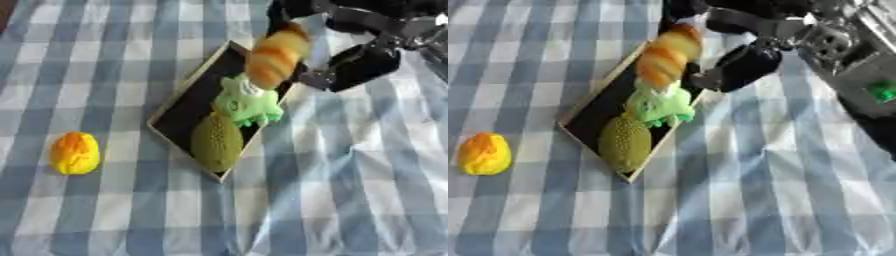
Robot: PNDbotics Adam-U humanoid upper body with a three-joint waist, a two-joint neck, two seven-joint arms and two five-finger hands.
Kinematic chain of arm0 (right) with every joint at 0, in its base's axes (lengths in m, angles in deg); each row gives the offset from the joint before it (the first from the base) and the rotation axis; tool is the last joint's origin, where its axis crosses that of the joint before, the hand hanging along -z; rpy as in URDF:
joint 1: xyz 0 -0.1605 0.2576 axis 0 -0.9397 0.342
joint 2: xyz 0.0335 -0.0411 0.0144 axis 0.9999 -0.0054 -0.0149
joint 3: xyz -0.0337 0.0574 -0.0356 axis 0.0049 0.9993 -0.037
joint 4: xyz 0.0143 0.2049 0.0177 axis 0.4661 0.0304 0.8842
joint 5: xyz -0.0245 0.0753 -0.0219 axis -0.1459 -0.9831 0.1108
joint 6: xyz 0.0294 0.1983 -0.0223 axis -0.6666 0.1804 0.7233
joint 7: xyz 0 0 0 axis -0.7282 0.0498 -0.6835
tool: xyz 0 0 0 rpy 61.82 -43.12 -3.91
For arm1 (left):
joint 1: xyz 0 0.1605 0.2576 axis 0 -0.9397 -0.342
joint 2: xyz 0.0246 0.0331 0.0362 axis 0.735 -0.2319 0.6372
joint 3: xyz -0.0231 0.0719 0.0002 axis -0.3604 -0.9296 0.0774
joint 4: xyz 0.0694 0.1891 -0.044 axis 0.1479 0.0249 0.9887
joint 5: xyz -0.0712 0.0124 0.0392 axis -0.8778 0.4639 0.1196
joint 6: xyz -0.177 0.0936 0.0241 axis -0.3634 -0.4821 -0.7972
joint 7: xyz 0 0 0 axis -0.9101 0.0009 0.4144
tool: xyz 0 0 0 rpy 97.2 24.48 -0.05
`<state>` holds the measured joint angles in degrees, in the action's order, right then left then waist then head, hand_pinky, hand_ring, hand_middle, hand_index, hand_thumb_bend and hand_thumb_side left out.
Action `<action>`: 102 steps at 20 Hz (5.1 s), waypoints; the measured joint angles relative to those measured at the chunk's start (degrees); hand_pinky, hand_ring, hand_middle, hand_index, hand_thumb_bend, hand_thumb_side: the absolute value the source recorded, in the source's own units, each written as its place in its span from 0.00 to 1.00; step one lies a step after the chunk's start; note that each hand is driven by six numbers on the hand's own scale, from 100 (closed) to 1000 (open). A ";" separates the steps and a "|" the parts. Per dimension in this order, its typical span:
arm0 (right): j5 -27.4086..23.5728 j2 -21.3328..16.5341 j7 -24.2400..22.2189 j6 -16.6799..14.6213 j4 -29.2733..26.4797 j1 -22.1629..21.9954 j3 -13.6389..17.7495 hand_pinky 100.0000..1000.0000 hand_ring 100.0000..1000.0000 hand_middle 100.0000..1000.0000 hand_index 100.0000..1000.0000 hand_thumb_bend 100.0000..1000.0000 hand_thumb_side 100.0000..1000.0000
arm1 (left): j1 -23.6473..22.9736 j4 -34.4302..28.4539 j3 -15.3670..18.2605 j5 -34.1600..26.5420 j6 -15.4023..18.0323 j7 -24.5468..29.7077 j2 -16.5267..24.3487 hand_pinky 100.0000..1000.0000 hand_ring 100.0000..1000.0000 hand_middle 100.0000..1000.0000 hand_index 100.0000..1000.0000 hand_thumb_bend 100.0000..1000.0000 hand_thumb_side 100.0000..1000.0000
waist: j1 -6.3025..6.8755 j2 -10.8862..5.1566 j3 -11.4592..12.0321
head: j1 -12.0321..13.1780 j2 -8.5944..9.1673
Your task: Pick up objects on the table and place them in the box.
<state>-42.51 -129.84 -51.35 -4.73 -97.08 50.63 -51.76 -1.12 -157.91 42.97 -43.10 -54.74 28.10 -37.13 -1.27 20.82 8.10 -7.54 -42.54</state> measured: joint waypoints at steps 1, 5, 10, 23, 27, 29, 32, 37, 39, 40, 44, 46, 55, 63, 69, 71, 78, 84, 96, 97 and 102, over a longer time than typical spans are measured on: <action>0.91 1.46 -0.18 -0.44 2.21 0.97 -0.54 0.89 0.78 0.58 0.62 0.05 0.00 | 0.12 -0.09 -0.10 0.04 -0.05 0.06 -0.05 0.76 0.91 0.81 0.87 0.24 0.80 | -0.04 0.00 0.16 | -0.08 -0.11; 4.66 6.34 0.38 -2.65 10.55 3.58 -1.83 0.89 0.78 0.58 0.62 0.05 0.00 | 0.37 -0.24 -0.30 0.20 -0.11 0.15 -0.45 0.76 0.91 0.81 0.87 0.24 0.80 | -0.40 0.00 0.51 | -0.29 -0.23; 8.63 10.14 2.09 -4.89 18.22 4.81 -2.45 0.89 0.78 0.58 0.62 0.06 0.00 | 0.39 -0.25 -0.31 0.23 -0.15 0.19 -0.46 0.76 0.91 0.81 0.87 0.24 0.80 | -0.46 0.00 0.82 | -0.89 -0.23; 14.17 13.57 0.92 -10.92 27.50 5.74 -3.38 0.91 0.94 0.84 0.86 0.17 0.20 | 0.81 -0.92 -0.33 0.23 -0.06 0.29 -0.47 0.76 0.91 0.81 0.87 0.24 0.80 | -0.46 0.00 1.36 | -1.76 -0.22; 15.64 13.62 -0.76 -11.96 27.79 5.74 -2.86 0.94 0.99 0.89 0.92 0.19 0.32 | 0.81 -0.93 -0.34 0.23 -0.06 0.29 -0.47 0.76 0.91 0.81 0.87 0.24 0.80 | -0.46 0.00 1.32 | -1.75 -0.23; 16.55 13.61 -1.34 -11.94 27.46 5.72 -2.49 0.95 1.00 0.91 0.94 0.21 0.32 | 0.80 -0.93 -0.34 0.23 -0.06 0.29 -0.47 0.76 0.91 0.81 0.87 0.24 0.80 | -0.46 0.00 1.24 | -1.74 -0.23; 17.46 13.38 -1.75 -11.60 26.13 5.64 -1.75 0.95 1.00 0.90 0.94 0.20 0.32 | 0.78 -0.93 -0.34 0.23 -0.07 0.28 -0.47 0.76 0.91 0.81 0.87 0.24 0.80 | -0.46 0.00 1.10 | -1.72 -0.23; 17.32 12.09 -2.08 -10.53 22.09 4.84 -0.21 0.95 1.00 0.90 0.94 0.18 0.31 | 0.63 -0.93 -0.32 0.23 -0.05 0.26 -0.47 0.76 0.91 0.81 0.87 0.24 0.80 | -0.46 0.00 0.77 | -1.59 -0.23; 16.83 11.44 -2.30 -10.03 20.16 4.60 0.56 0.95 0.99 0.90 0.94 0.18 0.30 | 0.35 -0.94 -0.31 0.23 -0.03 0.22 -0.47 0.76 0.91 0.81 0.87 0.24 0.79 | -0.46 0.00 0.69 | -1.49 -0.23; 16.46 11.14 -2.42 -9.75 19.11 4.47 1.02 0.94 0.99 0.89 0.93 0.17 0.28 | 0.26 -0.94 -0.31 0.23 -0.02 0.20 -0.47 0.76 0.91 0.81 0.87 0.24 0.79 | -0.46 0.00 0.66 | -1.45 -0.23; 13.17 9.02 -1.78 -7.47 13.00 2.66 3.65 0.92 0.94 0.83 0.89 0.00 0.18 | -0.79 -2.12 -0.29 0.33 0.15 0.17 -0.18 0.76 0.91 0.81 0.87 0.25 0.78 | -0.46 0.00 0.43 | -1.12 -0.23; 10.49 6.92 -0.06 -5.00 8.63 0.83 5.71 0.91 0.93 0.82 0.88 0.00 0.18 | -2.59 -4.36 -0.30 1.02 0.52 0.19 1.06 0.76 0.91 0.81 0.87 0.26 0.77 | -0.46 0.00 0.32 | -0.77 -0.20; -0.39 -4.09 11.79 4.64 -6.60 -9.27 15.69 0.90 0.89 0.79 0.83 0.00 0.34 | -17.46 -26.07 0.91 14.28 -0.82 2.01 11.58 0.79 0.89 0.79 0.90 0.33 0.69 | -0.46 0.06 -0.22 | 0.37 0.22; -1.88 -7.47 24.65 7.05 -7.39 -12.95 22.26 0.89 0.87 0.77 0.81 0.00 0.33 | -29.34 -39.30 1.66 28.58 -1.98 8.99 16.90 0.83 0.90 0.83 0.93 0.39 0.58 | -0.43 0.06 -0.51 | 1.38 0.23; -1.88 -7.76 26.51 7.64 -7.39 -13.99 22.71 0.89 0.87 0.77 0.81 0.00 0.32 | -34.01 -39.78 0.23 32.18 -0.04 13.05 18.97 0.85 0.90 0.82 0.89 0.43 0.55 | -0.42 0.06 -0.26 | 1.69 0.22; -1.92 -7.75 26.63 7.73 -7.39 -14.00 22.71 0.89 0.87 0.77 0.80 0.00 0.33 | -34.23 -39.78 -0.77 32.36 0.08 14.45 19.48 0.86 0.90 0.83 0.88 0.44 0.53 | -0.36 0.05 -0.26 | 1.86 0.22; -2.33 -7.59 26.63 8.05 -7.39 -14.01 22.68 0.88 0.87 0.77 0.80 0.00 0.35 | -31.95 -39.79 -5.26 32.44 -1.38 21.29 20.32 0.86 0.90 0.82 0.90 0.45 0.49 | -0.34 0.00 -0.68 | 2.39 0.22; -2.47 -6.76 26.32 8.48 -7.39 -14.45 22.66 0.88 0.86 0.76 0.80 0.00 0.37 | -26.92 -39.79 -9.11 32.08 -4.69 25.74 20.31 0.86 0.90 0.81 0.91 0.48 0.40 | -0.24 0.00 -0.98 | 2.91 0.22; -2.97 -5.72 26.37 9.56 -7.39 -15.00 22.39 0.88 0.86 0.76 0.79 0.00 0.39 | -19.08 -39.79 -14.01 31.95 -11.98 32.27 16.82 0.86 0.90 0.82 0.90 0.49 0.31 | 0.49 0.00 -1.54 | 2.81 0.21; -3.05 -5.62 26.49 9.68 -7.39 -15.00 22.40 0.88 0.86 0.76 0.79 0.00 0.40 | -18.72 -39.79 -14.28 31.99 -12.37 32.90 16.56 0.86 0.90 0.82 0.90 0.49 0.31 | 0.50 0.00 -1.65 | 2.77 0.19; -3.42 -5.61 26.93 10.05 -7.39 -15.00 22.70 0.88 0.86 0.76 0.79 0.00 0.40 | -17.14 -39.79 -15.37 32.90 -13.90 36.16 15.70 0.87 0.91 0.82 0.90 0.51 0.31 | 0.74 0.00 -1.81 | 2.87 0.17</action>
<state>-45.93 -135.46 -24.42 5.32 -104.47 35.63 -29.06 -18.26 -197.71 27.60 -10.19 -68.65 64.26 -21.43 -0.53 20.82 6.29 -4.66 -42.37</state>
